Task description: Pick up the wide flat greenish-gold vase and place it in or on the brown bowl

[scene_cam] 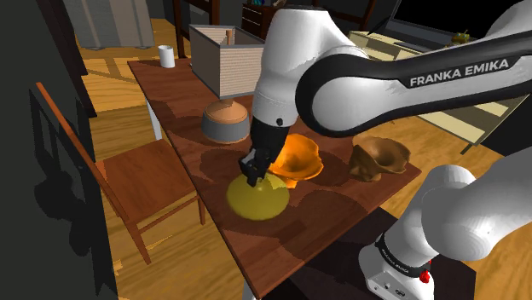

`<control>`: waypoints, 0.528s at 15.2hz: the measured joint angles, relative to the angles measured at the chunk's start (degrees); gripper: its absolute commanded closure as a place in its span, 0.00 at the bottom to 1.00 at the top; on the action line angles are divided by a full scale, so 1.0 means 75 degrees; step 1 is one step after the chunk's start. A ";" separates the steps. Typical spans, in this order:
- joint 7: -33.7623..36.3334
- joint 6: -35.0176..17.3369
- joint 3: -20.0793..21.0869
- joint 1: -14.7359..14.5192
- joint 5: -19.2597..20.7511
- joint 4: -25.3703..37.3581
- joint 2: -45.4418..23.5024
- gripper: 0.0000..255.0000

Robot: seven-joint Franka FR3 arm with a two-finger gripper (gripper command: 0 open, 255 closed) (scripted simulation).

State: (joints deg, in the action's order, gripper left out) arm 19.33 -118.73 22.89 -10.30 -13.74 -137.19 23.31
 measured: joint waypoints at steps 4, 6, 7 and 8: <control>0.0011 0.0421 -0.0068 0.0006 0.0020 0.0287 0.0134 1.00; 0.0029 0.0637 -0.0094 0.0014 0.0041 0.0474 0.0166 1.00; 0.0027 0.0749 -0.0116 0.0023 0.0054 0.0573 0.0177 1.00; 0.0068 0.0847 -0.0104 0.0017 0.0059 0.0671 0.0182 1.00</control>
State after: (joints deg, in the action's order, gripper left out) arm 19.84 -112.39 22.11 -10.17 -13.30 -132.15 24.67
